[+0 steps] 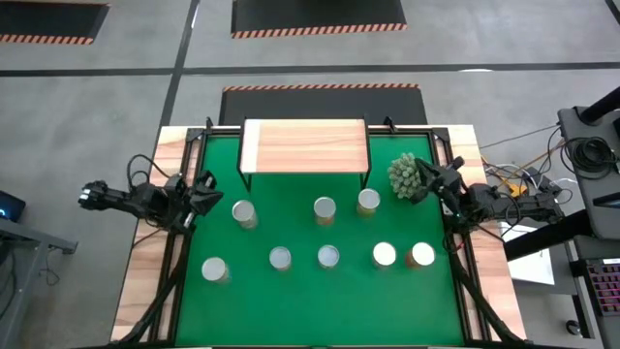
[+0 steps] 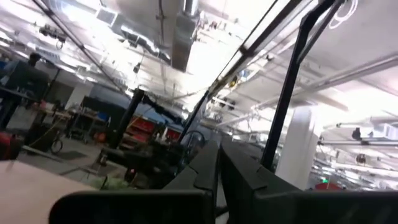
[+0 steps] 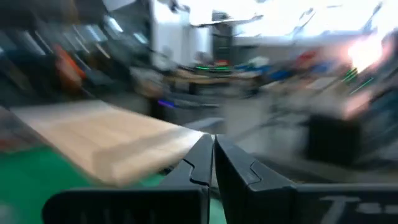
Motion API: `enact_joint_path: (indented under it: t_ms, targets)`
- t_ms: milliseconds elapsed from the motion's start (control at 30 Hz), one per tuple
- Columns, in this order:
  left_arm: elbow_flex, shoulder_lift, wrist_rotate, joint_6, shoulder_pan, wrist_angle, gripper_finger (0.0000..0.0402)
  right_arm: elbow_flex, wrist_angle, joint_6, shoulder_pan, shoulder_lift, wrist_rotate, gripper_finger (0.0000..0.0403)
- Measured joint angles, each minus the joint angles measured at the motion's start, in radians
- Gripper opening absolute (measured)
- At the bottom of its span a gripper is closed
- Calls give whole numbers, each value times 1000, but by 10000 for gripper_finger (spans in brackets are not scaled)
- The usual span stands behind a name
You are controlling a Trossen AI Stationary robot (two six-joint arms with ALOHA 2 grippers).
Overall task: Pick and place cans onto a shelf
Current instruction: Put the canned peaches on the shelf
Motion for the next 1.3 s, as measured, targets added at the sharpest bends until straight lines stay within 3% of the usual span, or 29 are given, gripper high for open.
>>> enact_joint_path:
  t_ms: [67,200,367,500,667,767,833,967,1067,1200,1300]
  targets:
    - [0,0,-51,29,0,11,0,0,13,153,-1,0,-59,9]
    - [0,8,-156,45,0,48,0,14,97,101,-9,10,-98,9]
    - [-1,105,-152,53,0,167,0,93,104,47,-9,42,-227,9]
    - [-1,224,-148,32,0,287,0,169,104,34,-9,95,-220,9]
    - [89,362,-180,-93,0,228,0,260,103,-8,-9,164,-220,9]
    - [195,433,-277,-262,0,-15,0,308,97,-37,-9,204,-220,9]
    - [300,474,-313,-398,1,-306,0,331,81,-52,-9,226,-220,9]
    - [550,590,-319,-742,0,-980,0,366,21,-57,-9,264,-220,9]
    - [689,706,-269,-1004,-8,-1335,0,372,18,-86,-9,285,-219,9]
    - [768,857,-102,-1185,-12,-1486,0,372,28,-152,-9,296,-219,9]
    - [785,949,-76,-1218,-14,-1483,0,373,60,-180,-9,295,-218,9]
